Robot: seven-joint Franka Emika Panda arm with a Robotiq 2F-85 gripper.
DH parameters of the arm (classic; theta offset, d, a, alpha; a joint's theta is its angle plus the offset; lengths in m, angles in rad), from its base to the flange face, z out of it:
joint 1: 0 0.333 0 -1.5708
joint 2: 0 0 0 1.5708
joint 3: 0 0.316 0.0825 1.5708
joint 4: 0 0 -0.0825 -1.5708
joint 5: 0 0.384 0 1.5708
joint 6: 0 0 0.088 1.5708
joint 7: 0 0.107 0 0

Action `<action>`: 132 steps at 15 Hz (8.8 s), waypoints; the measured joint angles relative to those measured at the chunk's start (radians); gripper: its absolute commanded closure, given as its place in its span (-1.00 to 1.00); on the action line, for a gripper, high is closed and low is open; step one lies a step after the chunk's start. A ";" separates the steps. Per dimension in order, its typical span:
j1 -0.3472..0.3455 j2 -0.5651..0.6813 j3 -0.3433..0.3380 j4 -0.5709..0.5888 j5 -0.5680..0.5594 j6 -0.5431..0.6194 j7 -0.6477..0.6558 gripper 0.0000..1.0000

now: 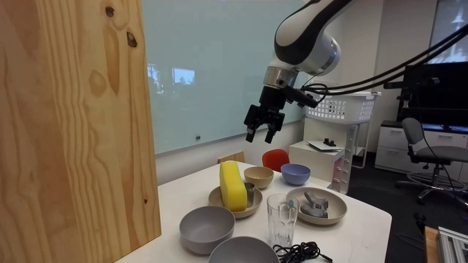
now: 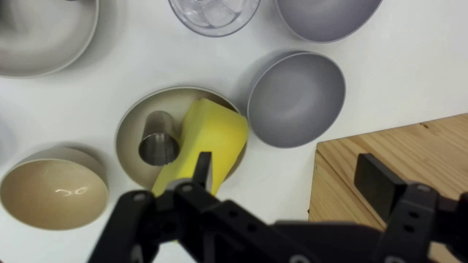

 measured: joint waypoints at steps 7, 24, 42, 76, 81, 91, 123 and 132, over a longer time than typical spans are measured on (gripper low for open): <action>0.005 0.171 0.056 0.084 -0.017 0.034 0.002 -1.00; 0.004 0.494 0.110 0.147 0.012 0.332 0.220 -1.00; -0.121 0.611 0.218 0.092 0.152 0.443 0.224 0.46; -0.114 0.578 0.196 0.159 0.079 0.385 0.182 -1.00; -0.100 0.605 0.202 0.180 0.079 0.388 0.186 -1.00; -0.090 0.693 0.202 0.205 0.079 0.392 0.186 -0.04; 0.066 0.541 0.094 0.342 -0.100 0.018 0.378 0.98; 0.065 0.392 0.132 0.319 -0.101 -0.230 0.273 0.98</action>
